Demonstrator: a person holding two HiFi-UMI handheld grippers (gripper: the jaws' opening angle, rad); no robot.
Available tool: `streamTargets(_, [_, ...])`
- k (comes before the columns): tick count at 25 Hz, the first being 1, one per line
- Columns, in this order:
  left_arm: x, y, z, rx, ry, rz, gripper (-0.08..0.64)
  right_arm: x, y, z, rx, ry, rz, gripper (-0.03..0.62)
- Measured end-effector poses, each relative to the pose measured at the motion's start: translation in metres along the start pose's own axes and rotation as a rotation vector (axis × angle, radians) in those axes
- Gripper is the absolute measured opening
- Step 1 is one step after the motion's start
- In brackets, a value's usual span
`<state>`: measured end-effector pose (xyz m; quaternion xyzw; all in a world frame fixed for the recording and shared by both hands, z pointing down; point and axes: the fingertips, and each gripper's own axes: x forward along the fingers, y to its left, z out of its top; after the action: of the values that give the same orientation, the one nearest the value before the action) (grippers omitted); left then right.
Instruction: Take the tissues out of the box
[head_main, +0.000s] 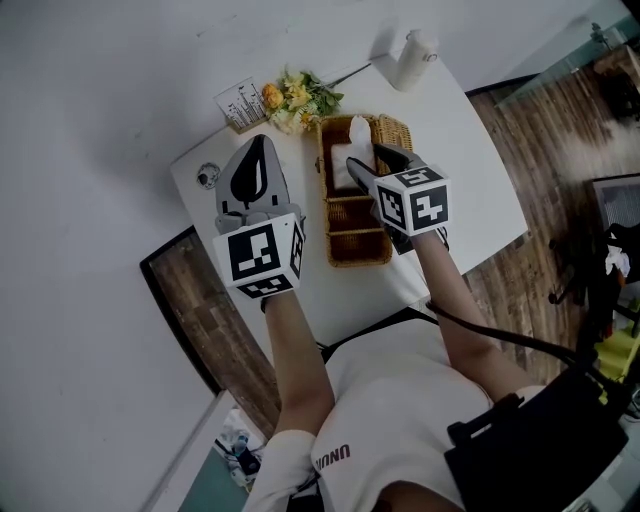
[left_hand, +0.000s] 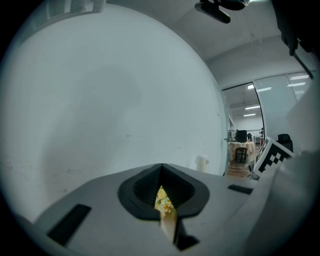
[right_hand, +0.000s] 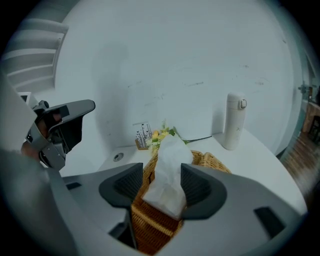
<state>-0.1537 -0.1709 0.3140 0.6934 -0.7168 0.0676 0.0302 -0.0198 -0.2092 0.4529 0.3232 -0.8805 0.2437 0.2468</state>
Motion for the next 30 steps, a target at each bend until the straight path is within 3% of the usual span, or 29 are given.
streamTargets(30, [0.023, 0.013, -0.030, -0.036, 0.045, -0.027, 0.012, 0.040, -0.005, -0.033, -0.144, 0.246, -0.066, 0.255])
